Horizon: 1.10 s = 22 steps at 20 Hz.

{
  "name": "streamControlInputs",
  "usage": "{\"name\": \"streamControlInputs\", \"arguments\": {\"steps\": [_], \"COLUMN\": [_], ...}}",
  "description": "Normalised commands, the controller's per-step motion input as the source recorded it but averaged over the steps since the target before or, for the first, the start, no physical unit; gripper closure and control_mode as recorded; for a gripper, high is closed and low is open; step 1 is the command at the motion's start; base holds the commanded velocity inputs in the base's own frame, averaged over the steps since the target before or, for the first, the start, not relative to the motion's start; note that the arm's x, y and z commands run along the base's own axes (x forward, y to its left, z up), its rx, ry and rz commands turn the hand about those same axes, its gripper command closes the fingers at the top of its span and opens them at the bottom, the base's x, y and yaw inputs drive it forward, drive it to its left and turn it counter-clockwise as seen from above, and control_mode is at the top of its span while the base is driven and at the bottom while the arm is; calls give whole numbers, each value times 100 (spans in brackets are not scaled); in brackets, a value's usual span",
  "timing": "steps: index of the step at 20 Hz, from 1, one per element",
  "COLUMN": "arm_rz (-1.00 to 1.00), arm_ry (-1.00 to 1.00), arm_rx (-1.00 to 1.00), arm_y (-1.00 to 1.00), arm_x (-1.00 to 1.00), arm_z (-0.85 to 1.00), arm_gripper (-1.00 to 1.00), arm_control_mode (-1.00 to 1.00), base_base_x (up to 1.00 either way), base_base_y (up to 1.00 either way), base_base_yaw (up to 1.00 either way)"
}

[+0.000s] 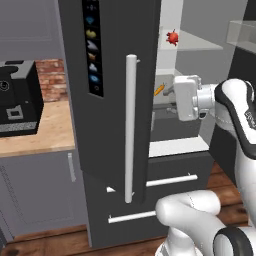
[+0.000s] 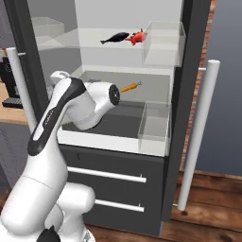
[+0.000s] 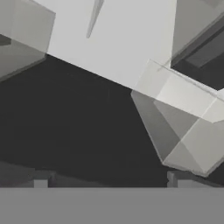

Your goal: Gather the carrot and eggplant from the fridge and place them on a tray on the dining counter. Then gather the fishs from the fridge and place them on the other tray.

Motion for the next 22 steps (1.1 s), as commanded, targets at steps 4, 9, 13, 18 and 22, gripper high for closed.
{"name": "streamControlInputs", "arguments": {"steps": [4, 9, 13, 18, 22], "arm_rz": [22, 20, 14, 13, 12], "arm_ry": [4, 0, 0, 0, 0], "arm_rx": [6, 6, 4, 1, 1], "arm_y": [31, 42, 50, 52, 52], "arm_x": [34, 6, -17, -46, -59], "arm_z": [0, -4, -6, -5, -3], "arm_gripper": [-100, -100, -100, -100, -100], "arm_control_mode": [-100, -100, -100, -100, -100], "base_base_x": [0, 0, 0, 0, 0], "base_base_y": [0, 0, 0, 0, 0], "base_base_yaw": [0, 0, 0, 0, 0]}}
